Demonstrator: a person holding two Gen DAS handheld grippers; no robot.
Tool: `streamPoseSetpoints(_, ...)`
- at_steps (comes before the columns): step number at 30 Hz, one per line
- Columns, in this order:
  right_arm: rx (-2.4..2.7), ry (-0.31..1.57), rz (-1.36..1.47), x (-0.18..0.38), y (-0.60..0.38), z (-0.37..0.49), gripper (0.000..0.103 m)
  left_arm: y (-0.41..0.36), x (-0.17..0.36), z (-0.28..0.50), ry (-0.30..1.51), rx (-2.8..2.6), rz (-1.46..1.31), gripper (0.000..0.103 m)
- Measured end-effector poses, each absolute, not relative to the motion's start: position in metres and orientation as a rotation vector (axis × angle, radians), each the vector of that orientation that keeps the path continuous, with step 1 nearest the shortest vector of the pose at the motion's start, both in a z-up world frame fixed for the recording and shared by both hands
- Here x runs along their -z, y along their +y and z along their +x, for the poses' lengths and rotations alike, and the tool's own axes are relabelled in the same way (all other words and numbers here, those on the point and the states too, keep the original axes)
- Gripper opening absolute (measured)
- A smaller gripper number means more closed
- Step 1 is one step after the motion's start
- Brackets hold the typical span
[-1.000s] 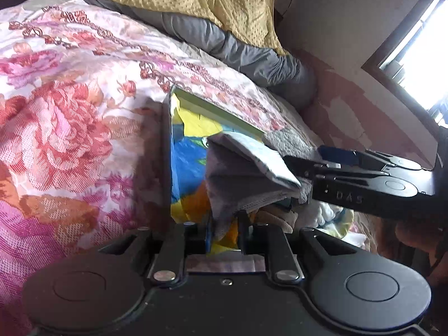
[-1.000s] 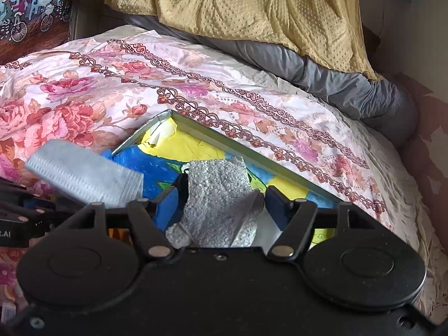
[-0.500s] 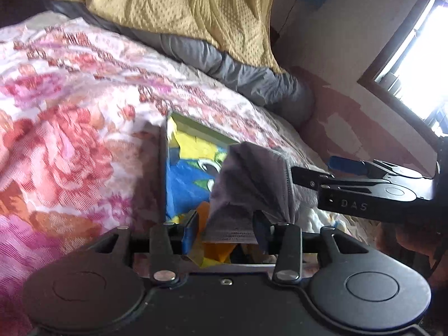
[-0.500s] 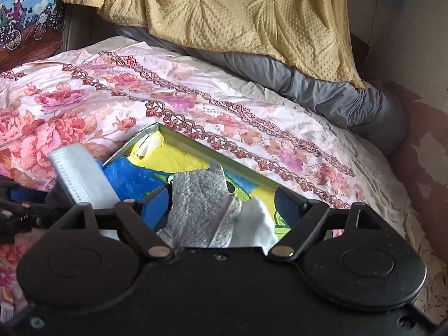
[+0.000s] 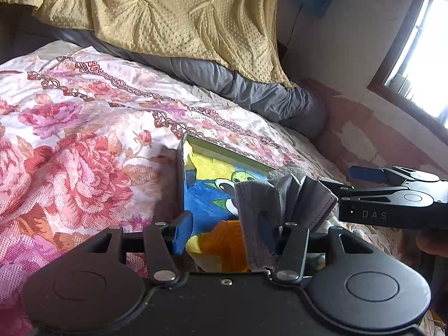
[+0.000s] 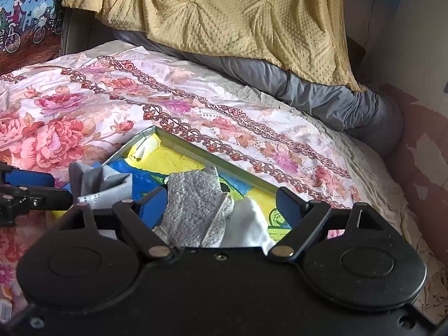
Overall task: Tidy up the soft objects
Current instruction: 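Open left tool to drop the grey mask while right tool releases the foam sheet into the tray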
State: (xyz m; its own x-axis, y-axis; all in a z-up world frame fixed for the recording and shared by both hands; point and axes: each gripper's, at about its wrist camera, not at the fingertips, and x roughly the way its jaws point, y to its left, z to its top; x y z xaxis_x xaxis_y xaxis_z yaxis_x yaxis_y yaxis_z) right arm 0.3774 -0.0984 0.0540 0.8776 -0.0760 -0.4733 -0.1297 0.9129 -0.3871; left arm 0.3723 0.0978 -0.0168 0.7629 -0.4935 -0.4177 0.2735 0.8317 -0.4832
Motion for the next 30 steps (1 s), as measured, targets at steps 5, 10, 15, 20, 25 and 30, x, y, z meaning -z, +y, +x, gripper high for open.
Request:
streamPoseSetpoints(5, -0.009, 0.482, -0.420, -0.060, -0.103, 0.372, 0.087, 0.098, 0.014, 0.369, 0.542, 0.423, -0.402, 0.060)
streamPoseSetpoints(10, 0.002, 0.465, -0.407, -0.068, -0.109, 0.366, 0.091, 0.098, 0.010, 0.362, 0.507, 0.407, -0.378, 0.068)
streamPoseSetpoints(15, -0.012, 0.455, -0.383, -0.072, -0.115, 0.355, 0.096, 0.102, 0.003, 0.352, 0.460, 0.372, -0.373, 0.072)
streamPoseSetpoints(20, -0.043, 0.445, -0.355, -0.078, -0.122, 0.333, 0.102, 0.103, -0.002, 0.338, 0.416, 0.328, -0.357, 0.083)
streamPoseSetpoints(25, -0.080, 0.426, -0.304, -0.086, -0.132, 0.305, 0.102, 0.097, -0.011, 0.322, 0.379, 0.310, -0.322, 0.089)
streamPoseSetpoints(30, -0.117, 0.411, -0.254, -0.090, -0.144, 0.280, 0.102, 0.091, -0.015, 0.301, 0.358, 0.258, -0.301, 0.097)
